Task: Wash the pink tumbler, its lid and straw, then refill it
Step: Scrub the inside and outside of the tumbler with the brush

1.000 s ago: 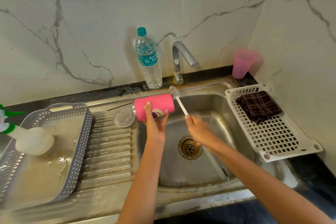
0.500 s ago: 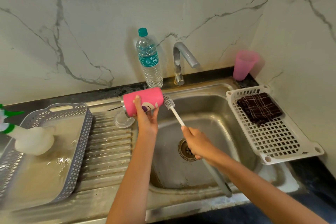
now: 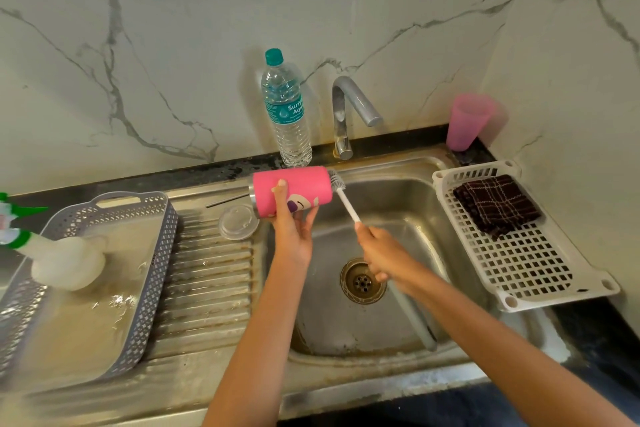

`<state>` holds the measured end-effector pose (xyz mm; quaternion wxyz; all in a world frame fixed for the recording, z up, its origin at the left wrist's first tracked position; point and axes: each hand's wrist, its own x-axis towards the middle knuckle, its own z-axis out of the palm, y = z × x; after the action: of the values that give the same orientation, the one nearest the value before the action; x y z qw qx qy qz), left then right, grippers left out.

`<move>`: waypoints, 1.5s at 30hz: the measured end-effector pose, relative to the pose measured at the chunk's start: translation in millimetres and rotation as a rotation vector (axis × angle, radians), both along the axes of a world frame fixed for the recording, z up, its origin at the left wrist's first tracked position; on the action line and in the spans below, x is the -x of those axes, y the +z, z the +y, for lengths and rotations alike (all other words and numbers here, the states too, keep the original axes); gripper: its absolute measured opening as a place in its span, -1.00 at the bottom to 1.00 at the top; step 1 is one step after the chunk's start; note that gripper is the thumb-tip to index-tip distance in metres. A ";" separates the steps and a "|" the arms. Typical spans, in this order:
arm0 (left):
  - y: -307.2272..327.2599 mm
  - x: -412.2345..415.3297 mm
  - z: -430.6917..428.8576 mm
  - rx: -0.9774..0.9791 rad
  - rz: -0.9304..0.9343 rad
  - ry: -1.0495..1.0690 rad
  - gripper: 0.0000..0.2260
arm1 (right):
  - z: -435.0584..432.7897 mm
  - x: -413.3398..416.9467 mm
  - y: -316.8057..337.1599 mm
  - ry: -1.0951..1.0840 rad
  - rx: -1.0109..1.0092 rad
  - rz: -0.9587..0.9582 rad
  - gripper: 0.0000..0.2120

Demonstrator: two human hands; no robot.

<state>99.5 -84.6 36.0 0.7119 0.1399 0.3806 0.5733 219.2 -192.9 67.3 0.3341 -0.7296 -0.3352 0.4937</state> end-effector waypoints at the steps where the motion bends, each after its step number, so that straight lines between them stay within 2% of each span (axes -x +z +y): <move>1: -0.7 -2.5 -3.1 0.004 0.007 -0.005 -0.38 | 5.1 -1.1 1.2 -0.017 -0.007 0.010 -0.65; 7: -1.4 13.5 10.3 0.015 -0.046 0.081 -0.19 | -14.6 13.3 -2.1 0.050 0.031 0.035 -0.65; 12: -2.5 8.7 -5.1 0.007 0.000 0.025 -0.28 | 10.3 10.5 0.1 -0.019 -0.015 0.047 -0.66; 15: 0.2 17.1 7.2 0.013 -0.022 0.087 -0.32 | 0.3 18.8 -4.9 0.048 -0.010 -0.012 -0.64; 18: 2.8 25.4 12.7 0.027 -0.011 0.100 -0.32 | -11.5 21.0 -8.0 0.091 0.012 -0.031 -0.64; 21: 1.5 19.8 0.2 0.014 0.057 0.009 -0.29 | 4.5 13.1 -6.2 0.012 -0.027 0.032 -0.64; 23: 0.1 19.8 -3.6 0.002 0.093 0.005 -0.26 | 13.6 10.2 -9.8 0.022 -0.033 -0.001 -0.64; 25: 2.4 29.7 -2.8 -0.016 0.169 0.038 -0.20 | 15.2 8.9 -18.1 0.067 -0.013 -0.063 -0.64; 28: -0.4 64.7 -2.2 -0.112 0.383 0.074 -0.09 | 11.6 6.0 -29.1 0.100 0.024 -0.128 -0.62; 31: -4.3 103.8 -13.4 -0.222 0.629 0.086 -0.17 | 7.7 6.1 -34.4 0.120 0.024 -0.143 -0.62; 35: -14.2 148.3 -26.8 -0.238 0.846 0.123 -0.11 | 5.1 16.8 -39.6 0.175 0.031 -0.163 -0.62; 41: -22.1 167.8 -33.6 -0.231 0.964 0.107 -0.12 | 7.8 27.0 -39.2 0.211 0.003 -0.113 -0.64; 45: -28.9 170.0 -30.7 -0.242 1.000 0.103 -0.04 | 8.2 29.6 -36.2 0.213 -0.001 -0.096 -0.64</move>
<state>-70.5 -115.3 7.2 0.3924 0.4594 0.6119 0.5105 189.5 -184.8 31.1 0.2636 -0.7124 -0.4268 0.4908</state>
